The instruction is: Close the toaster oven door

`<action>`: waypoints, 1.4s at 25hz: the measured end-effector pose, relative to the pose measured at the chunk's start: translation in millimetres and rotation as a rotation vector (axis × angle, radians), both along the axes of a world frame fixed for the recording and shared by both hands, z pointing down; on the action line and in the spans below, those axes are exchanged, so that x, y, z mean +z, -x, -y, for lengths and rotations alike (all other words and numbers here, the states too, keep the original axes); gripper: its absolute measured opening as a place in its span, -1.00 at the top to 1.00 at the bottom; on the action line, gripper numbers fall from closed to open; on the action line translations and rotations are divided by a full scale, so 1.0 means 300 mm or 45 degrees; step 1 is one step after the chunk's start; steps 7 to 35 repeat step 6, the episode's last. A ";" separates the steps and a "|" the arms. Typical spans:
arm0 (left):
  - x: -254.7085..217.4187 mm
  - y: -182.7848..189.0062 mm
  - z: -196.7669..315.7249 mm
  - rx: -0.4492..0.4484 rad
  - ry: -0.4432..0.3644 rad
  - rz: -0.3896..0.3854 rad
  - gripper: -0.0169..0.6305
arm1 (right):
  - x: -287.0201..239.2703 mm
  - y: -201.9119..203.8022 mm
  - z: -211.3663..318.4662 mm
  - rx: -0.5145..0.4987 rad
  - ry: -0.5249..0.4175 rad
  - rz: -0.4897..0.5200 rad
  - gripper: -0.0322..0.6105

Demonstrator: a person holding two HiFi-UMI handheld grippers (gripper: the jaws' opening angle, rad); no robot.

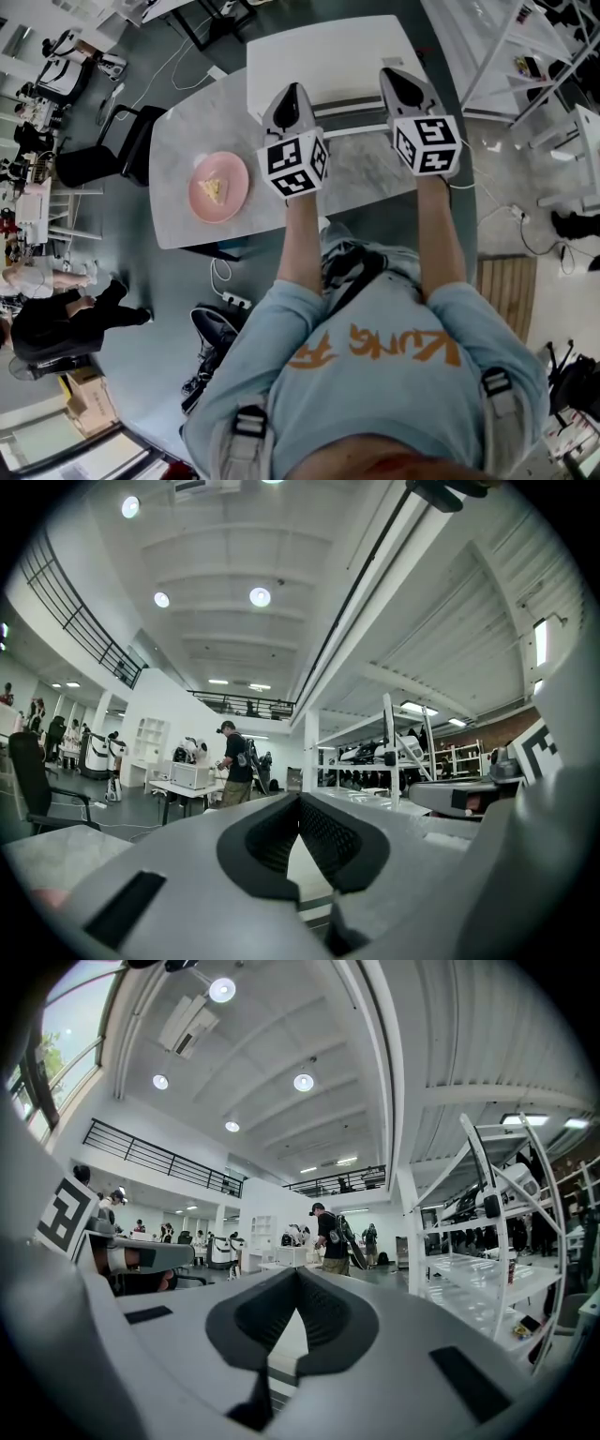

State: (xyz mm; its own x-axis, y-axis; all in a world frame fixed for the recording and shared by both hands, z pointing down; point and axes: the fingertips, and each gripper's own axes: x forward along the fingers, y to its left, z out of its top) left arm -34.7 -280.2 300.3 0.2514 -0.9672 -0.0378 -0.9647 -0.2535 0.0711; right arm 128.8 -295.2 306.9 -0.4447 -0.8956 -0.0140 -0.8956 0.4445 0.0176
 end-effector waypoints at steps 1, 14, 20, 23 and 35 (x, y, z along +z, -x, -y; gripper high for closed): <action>0.003 -0.003 0.001 0.002 0.003 0.000 0.94 | 0.000 -0.002 0.001 0.000 0.000 -0.001 0.90; 0.021 -0.013 -0.006 0.010 0.018 0.012 0.94 | 0.009 -0.003 -0.006 -0.006 0.009 0.006 0.90; 0.021 -0.013 -0.006 0.010 0.018 0.012 0.94 | 0.009 -0.003 -0.006 -0.006 0.009 0.006 0.90; 0.021 -0.013 -0.006 0.010 0.018 0.012 0.94 | 0.009 -0.003 -0.006 -0.006 0.009 0.006 0.90; 0.021 -0.013 -0.006 0.010 0.018 0.012 0.94 | 0.009 -0.003 -0.006 -0.006 0.009 0.006 0.90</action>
